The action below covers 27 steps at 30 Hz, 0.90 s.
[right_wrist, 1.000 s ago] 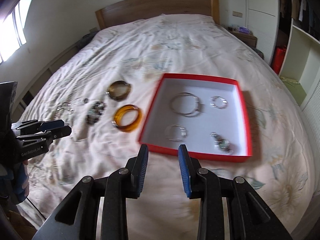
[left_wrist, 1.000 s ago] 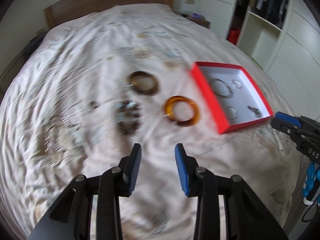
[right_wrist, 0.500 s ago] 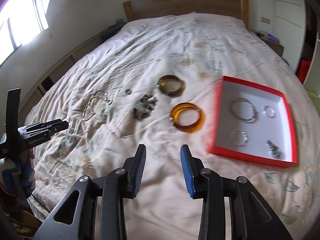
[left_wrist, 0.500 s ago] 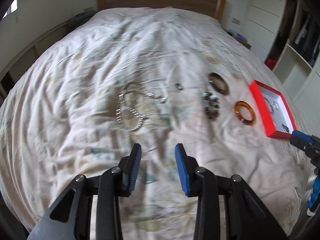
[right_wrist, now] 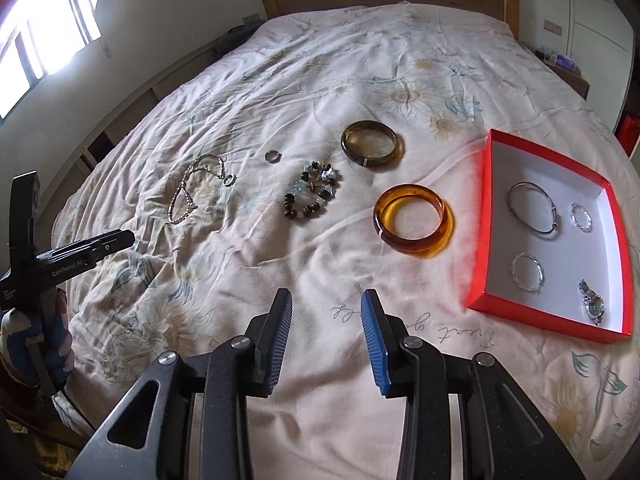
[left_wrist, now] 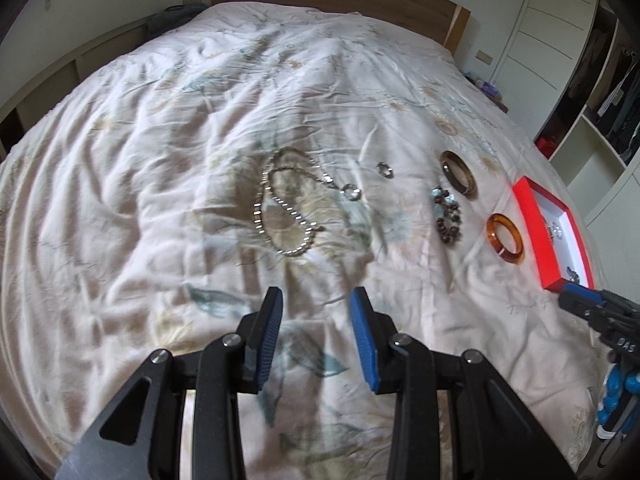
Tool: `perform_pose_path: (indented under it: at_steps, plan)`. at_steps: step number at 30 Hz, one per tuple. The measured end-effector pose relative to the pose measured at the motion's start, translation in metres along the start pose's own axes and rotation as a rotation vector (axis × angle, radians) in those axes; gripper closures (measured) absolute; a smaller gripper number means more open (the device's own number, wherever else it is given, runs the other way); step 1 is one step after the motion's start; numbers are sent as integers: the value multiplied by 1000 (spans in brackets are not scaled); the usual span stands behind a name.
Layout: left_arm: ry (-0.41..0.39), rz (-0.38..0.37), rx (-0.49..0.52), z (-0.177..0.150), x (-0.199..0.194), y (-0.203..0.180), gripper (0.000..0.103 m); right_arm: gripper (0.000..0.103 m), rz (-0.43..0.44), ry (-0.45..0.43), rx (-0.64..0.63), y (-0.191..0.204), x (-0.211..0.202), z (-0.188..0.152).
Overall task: Organize jewelry
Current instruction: 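Move both tools back over the remaining jewelry, then grasp the small silver ring with the left tool while the right tool grasps the amber bangle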
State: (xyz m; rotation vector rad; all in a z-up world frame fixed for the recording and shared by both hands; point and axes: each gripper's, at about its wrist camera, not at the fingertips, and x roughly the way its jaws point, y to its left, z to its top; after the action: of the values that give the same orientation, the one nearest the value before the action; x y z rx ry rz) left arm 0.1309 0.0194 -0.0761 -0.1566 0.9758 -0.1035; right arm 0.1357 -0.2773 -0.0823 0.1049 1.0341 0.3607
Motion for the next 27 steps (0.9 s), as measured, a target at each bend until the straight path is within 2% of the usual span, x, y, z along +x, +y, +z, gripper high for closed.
perform_pose_path:
  at_steps: [7,15,19,27]
  plan:
    - [29,-67,9,21,29,-18,70,67,12,21,-6,-7,26,13]
    - [65,-101,-48,59,77,-28,70,67,-15,30,-19,-22,54,43]
    - [90,-88,-70,73,101,-31,70,67,-33,53,-29,-28,72,55]
    - [127,-15,-116,83,139,-26,70,67,-46,109,-43,-37,100,64]
